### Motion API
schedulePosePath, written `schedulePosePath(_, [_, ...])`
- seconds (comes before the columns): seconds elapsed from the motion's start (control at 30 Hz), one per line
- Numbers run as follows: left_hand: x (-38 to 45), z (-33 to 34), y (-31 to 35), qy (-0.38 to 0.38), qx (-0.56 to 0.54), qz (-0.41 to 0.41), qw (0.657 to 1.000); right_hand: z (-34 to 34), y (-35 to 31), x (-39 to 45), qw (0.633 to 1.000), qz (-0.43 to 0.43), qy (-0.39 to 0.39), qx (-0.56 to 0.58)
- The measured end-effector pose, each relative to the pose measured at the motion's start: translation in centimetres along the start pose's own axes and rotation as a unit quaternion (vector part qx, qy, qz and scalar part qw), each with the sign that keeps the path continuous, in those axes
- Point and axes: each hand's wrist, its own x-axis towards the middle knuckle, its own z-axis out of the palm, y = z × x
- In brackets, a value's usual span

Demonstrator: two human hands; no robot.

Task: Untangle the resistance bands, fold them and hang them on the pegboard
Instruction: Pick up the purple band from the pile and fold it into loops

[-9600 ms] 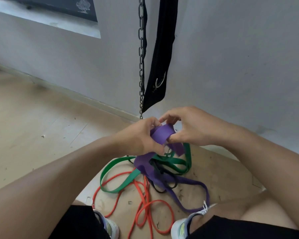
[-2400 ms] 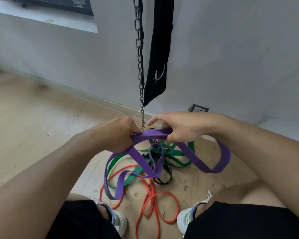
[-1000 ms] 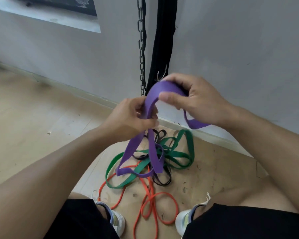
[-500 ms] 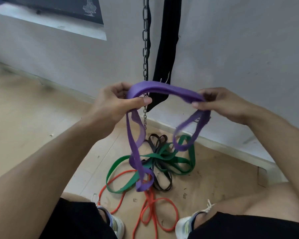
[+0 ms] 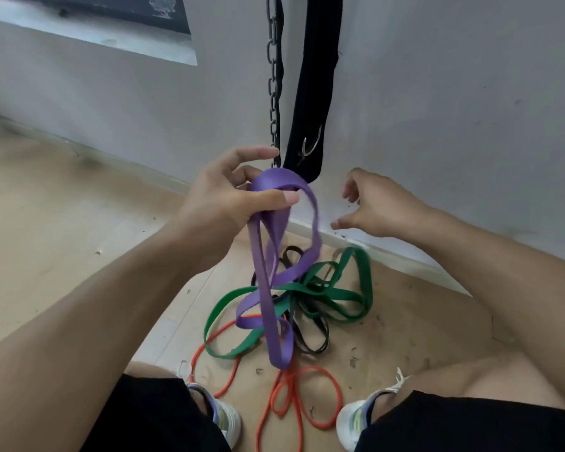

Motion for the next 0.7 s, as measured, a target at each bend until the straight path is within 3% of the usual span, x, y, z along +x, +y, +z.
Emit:
schedulePosePath(0.07, [-0.1,0.2,-0.1,0.003,-0.026,-0.021,0.999,-0.1,-1.0,-0.6,0.999,-0.024,-0.032,-0.001])
schedulePosePath(0.2, [-0.1,0.3,-0.1,0.014,-0.119,-0.050,0.992,0.2,-3.0,-2.4,0.957,-0.099,-0.247,0.113])
schedulePosePath(0.23, [0.0,0.2,0.0,0.017,-0.144,-0.050,0.988,0.6,-3.3,-2.8,0.947,-0.116,-0.270,0.131])
schedulePosePath(0.37, [0.3,-0.1,0.2,0.017,-0.241,-0.025,0.970,3.1,-4.1,-3.0,0.925,-0.170,-0.246,0.232])
schedulePosePath(0.5, [0.8,-0.7,0.3,0.059,-0.318,-0.011,0.946,3.7,-5.0,-2.9,0.905,-0.124,-0.199,0.354])
schedulePosePath(0.7, [1.9,-2.6,0.5,0.178,-0.342,-0.024,0.922,1.9,-4.9,-2.1,0.954,-0.090,-0.076,0.277])
